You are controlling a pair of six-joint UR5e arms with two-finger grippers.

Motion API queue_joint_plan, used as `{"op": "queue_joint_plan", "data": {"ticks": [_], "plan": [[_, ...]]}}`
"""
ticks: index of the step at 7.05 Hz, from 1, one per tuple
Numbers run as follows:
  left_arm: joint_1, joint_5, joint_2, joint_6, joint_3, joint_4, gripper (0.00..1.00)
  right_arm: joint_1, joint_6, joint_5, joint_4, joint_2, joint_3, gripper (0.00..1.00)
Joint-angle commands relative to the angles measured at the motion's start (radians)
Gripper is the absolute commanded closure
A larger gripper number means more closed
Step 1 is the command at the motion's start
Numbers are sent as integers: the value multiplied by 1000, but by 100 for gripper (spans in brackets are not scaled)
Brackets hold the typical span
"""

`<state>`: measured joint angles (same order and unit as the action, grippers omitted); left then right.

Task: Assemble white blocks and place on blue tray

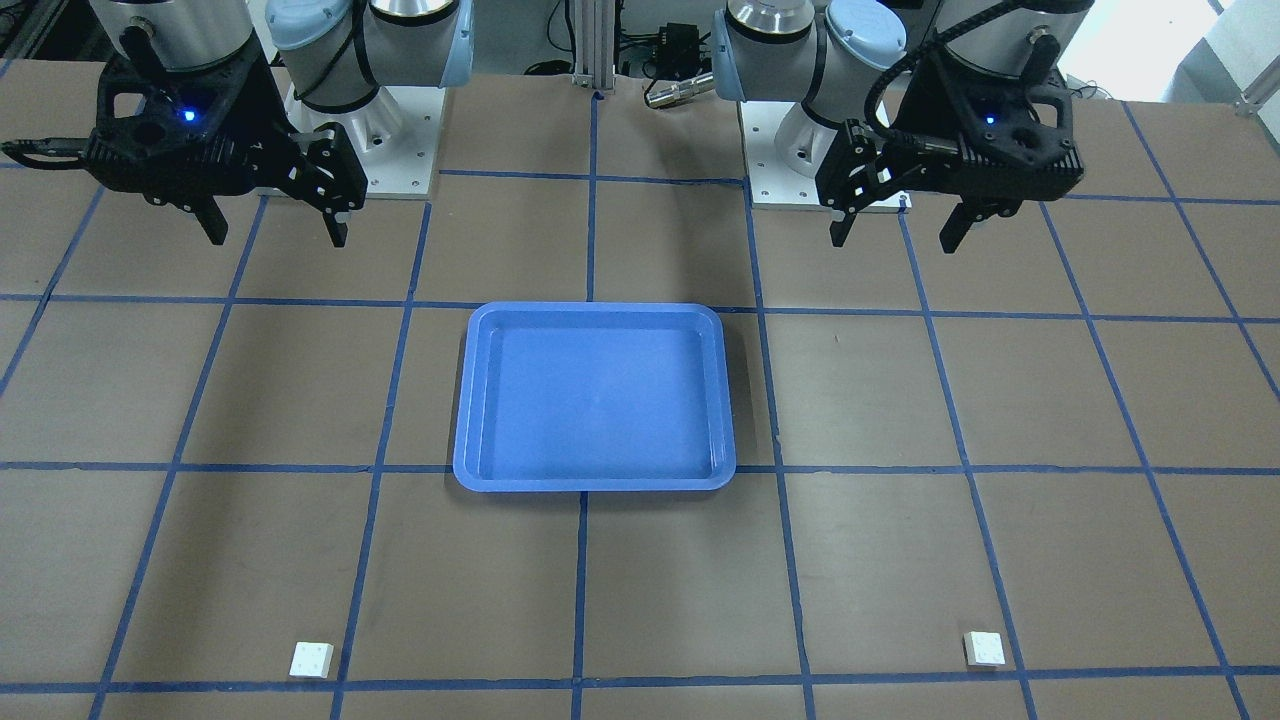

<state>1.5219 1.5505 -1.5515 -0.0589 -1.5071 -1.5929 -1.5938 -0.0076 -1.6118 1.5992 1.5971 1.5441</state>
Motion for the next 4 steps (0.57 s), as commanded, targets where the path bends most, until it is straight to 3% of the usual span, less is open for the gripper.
{"op": "queue_joint_plan", "data": {"ticks": [1,2,3,4], "plan": [[-71,9,-59,-78,8,13,0,3,-46,-16,30,-8,8,0],[-78,14,-115,-82,15,55,0,3,-162,-14,82,-46,28,0],[-101,49,-193,-93,18,139,0,9,-251,-19,214,-136,36,0],[-112,59,-273,-132,33,224,0,32,-322,-5,255,-226,18,0]]}}
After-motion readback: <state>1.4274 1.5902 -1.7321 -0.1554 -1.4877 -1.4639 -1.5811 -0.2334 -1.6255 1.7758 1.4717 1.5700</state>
